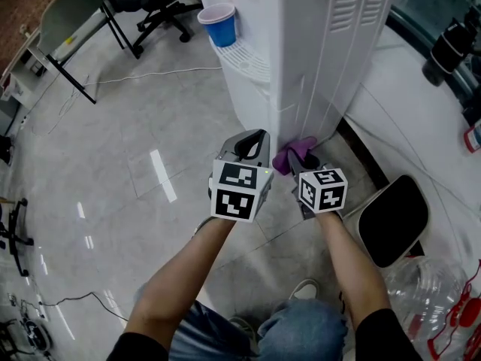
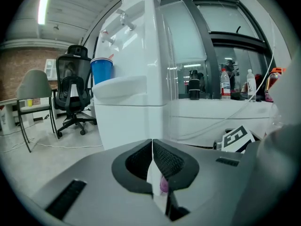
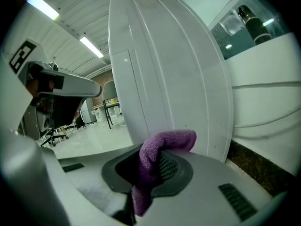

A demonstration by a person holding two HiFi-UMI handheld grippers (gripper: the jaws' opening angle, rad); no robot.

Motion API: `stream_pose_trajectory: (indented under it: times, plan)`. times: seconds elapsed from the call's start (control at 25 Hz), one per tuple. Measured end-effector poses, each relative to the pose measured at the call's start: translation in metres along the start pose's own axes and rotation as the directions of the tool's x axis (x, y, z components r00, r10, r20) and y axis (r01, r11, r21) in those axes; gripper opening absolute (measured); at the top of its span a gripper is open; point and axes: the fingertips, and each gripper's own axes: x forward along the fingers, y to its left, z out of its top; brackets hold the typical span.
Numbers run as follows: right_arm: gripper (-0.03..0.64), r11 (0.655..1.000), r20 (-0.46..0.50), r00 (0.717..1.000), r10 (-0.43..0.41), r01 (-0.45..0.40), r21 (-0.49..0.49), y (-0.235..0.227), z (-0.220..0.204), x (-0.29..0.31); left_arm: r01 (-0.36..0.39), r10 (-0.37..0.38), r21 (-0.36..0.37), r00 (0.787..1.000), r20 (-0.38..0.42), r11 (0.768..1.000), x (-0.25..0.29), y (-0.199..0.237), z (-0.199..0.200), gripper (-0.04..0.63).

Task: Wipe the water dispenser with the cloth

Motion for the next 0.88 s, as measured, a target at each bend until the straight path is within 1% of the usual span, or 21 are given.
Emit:
stream_pose_trajectory:
  times: [0.2, 0.4, 0.64, 0.88]
  plan:
    - [0.044, 1.000, 0.006, 1.000, -0.015, 0.015, 0.001, 0.011, 0.045, -0.038, 0.016, -0.016, -0.024, 1.000, -0.001, 1.000, -0.015, -0.008, 0.034, 0.028]
    - [0.044, 0.999, -0.008, 0.999, -0.038, 0.038, 0.004, 0.025, 0.113, -0.077, 0.030, -0.031, -0.044, 0.999, -0.024, 0.999, -0.044, -0.004, 0.092, 0.028]
    - [0.044, 0.999, -0.014, 0.999, -0.049, 0.049, 0.011, 0.048, 0.213, -0.133, 0.027, -0.032, -0.086, 0.998, -0.052, 0.996, -0.086, -0.005, 0.178, 0.028]
    - [0.044, 0.999, 0.005, 0.999, -0.046, 0.046, 0.014, 0.071, 0.323, -0.193, 0.010, -0.016, -0.103, 0.998, -0.061, 0.995, -0.129, -0.004, 0.283, 0.028]
